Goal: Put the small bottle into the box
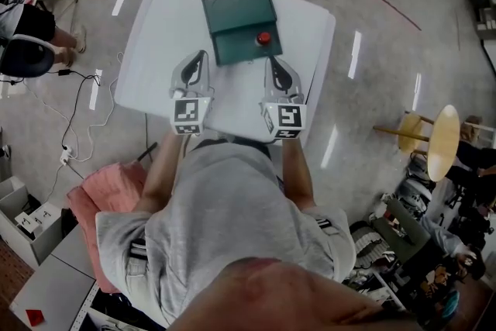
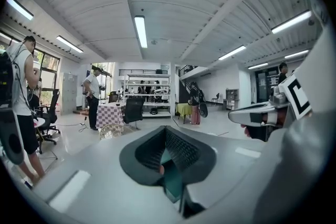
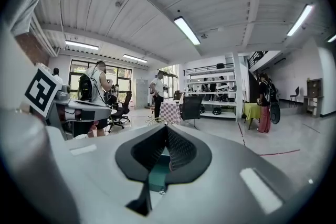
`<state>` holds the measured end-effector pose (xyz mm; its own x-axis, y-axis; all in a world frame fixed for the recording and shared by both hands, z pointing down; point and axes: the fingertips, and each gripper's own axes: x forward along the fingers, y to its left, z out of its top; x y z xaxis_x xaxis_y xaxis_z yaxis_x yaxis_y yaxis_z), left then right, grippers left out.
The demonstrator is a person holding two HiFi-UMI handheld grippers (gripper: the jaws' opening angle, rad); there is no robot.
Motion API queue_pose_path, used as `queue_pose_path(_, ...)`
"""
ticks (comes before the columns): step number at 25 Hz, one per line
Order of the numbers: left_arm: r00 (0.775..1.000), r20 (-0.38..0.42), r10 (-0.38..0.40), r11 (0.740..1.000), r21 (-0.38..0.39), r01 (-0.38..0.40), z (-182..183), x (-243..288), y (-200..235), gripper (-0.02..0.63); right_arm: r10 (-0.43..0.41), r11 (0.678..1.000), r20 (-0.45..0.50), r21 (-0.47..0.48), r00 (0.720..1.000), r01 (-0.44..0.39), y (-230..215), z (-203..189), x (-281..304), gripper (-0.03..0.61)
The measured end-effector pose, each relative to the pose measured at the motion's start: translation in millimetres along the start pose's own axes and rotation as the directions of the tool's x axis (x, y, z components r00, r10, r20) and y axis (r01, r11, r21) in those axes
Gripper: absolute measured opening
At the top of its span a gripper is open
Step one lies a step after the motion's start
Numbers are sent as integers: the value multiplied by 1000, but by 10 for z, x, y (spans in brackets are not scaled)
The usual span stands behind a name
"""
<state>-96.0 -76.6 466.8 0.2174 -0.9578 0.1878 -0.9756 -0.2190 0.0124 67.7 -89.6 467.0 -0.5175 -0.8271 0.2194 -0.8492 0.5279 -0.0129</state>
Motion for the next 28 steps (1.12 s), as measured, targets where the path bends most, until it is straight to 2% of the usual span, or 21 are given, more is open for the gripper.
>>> queue_pose_path(7, 1000, 17, -1, 1000, -1, 1, 24, -382, 97, 12, 14, 1000, 9, -17, 1000, -14, 315, -19, -145, 3)
queue_pose_path(17, 999, 18, 29, 1000, -7, -29, -132, -939, 197, 12, 25, 999, 11, -27, 1000, -25, 670, -125, -444, 3)
queue_pose_path(28, 1000, 21, 21, 1000, -12, -20, -212, -1141, 245, 12, 32, 999, 3, -29, 999, -32, 867, -182, -523, 3)
